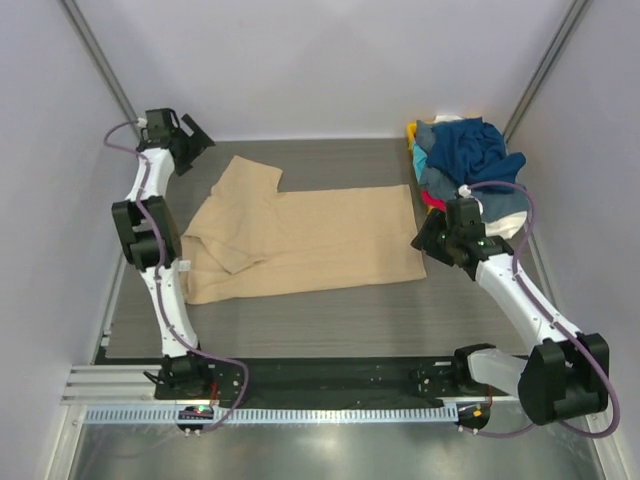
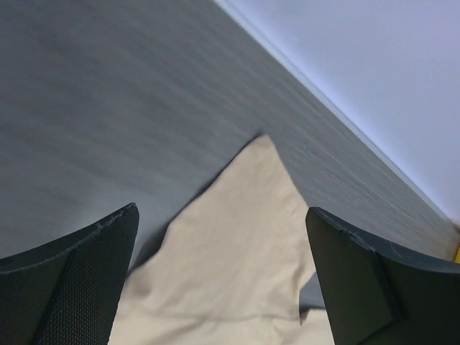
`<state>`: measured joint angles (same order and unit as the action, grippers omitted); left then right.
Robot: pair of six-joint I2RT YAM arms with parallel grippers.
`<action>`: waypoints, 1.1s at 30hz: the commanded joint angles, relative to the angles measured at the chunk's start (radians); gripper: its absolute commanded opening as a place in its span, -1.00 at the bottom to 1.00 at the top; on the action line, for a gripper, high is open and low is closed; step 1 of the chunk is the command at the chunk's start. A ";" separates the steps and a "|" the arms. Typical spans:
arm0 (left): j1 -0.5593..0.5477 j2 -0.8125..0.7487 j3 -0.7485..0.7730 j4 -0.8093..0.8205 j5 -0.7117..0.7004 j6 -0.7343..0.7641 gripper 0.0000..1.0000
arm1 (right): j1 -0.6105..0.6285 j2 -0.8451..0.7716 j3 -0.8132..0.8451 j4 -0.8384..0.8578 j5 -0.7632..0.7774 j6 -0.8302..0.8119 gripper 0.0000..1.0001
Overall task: Fold and stack the t-shirts
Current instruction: Fold the tshirt
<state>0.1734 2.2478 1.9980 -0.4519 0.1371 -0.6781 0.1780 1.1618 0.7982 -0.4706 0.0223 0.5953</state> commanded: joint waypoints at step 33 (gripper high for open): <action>-0.135 0.386 0.398 -0.111 0.182 0.014 -0.99 | 0.009 0.071 0.156 -0.033 0.041 -0.101 0.15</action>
<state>0.0456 2.7090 2.4420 -0.4911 0.3042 -0.6762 0.1818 1.1744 0.8631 -0.5480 0.0444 0.5282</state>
